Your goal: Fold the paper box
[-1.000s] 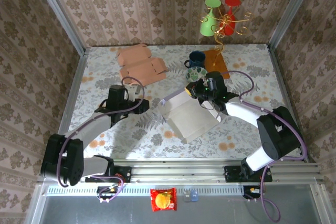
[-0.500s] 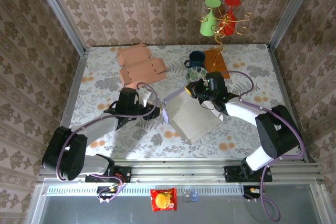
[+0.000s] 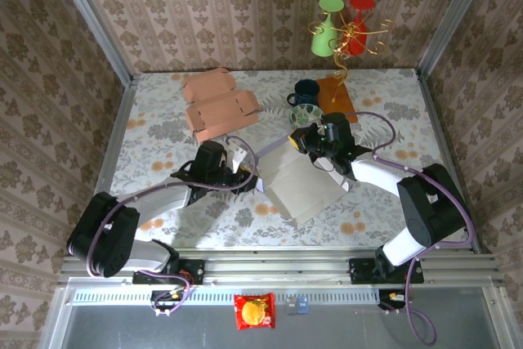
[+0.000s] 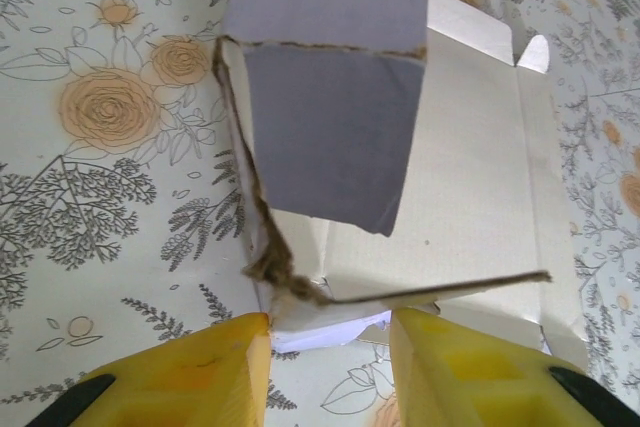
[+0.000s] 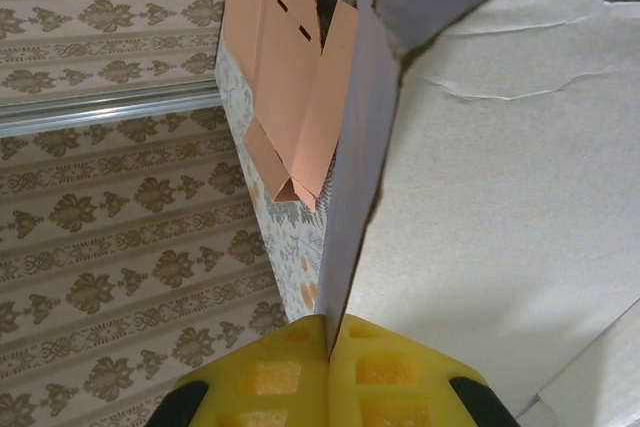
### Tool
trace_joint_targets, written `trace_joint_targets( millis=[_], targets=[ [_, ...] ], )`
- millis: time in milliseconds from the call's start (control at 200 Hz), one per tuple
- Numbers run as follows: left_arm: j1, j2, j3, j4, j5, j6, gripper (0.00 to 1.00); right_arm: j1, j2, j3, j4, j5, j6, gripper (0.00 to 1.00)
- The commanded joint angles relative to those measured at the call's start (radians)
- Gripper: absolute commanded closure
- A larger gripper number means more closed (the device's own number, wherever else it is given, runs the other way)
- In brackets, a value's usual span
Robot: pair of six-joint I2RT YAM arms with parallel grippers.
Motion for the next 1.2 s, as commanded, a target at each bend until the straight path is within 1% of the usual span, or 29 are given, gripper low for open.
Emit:
trace_joint_targets(
  millis=[0, 220, 440, 575, 680, 850, 1080, 1195],
  targets=[
    [-0.002, 0.017, 0.029, 0.014, -0.045, 0.023, 0.64, 0.004, 0.006, -0.029, -0.012, 0.005, 0.009, 1.00],
    [-0.021, 0.046, 0.065, 0.027, -0.054, 0.033, 0.72, 0.012, 0.016, -0.033, 0.004, 0.005, 0.024, 1.00],
    [-0.048, 0.051, 0.072, 0.044, -0.081, 0.022, 0.76, 0.018, 0.007, -0.038, 0.006, 0.017, 0.034, 1.00],
    [-0.071, 0.052, 0.082, 0.051, -0.123, -0.001, 0.81, 0.024, -0.001, -0.069, 0.067, 0.037, 0.066, 1.00],
    [-0.095, 0.055, 0.089, 0.058, -0.186, -0.020, 0.80, 0.037, -0.007, -0.088, 0.116, 0.056, 0.099, 1.00],
    [-0.126, 0.067, 0.103, 0.051, -0.278, -0.039, 0.77, 0.056, -0.024, -0.091, 0.145, 0.086, 0.128, 1.00],
    [-0.132, 0.076, 0.121, 0.014, -0.390, -0.045, 0.75, 0.072, -0.050, -0.096, 0.158, 0.114, 0.146, 1.00],
    [-0.133, 0.078, 0.121, 0.001, -0.428, -0.046, 0.74, 0.075, -0.051, -0.132, 0.225, 0.122, 0.141, 1.00]
  ],
)
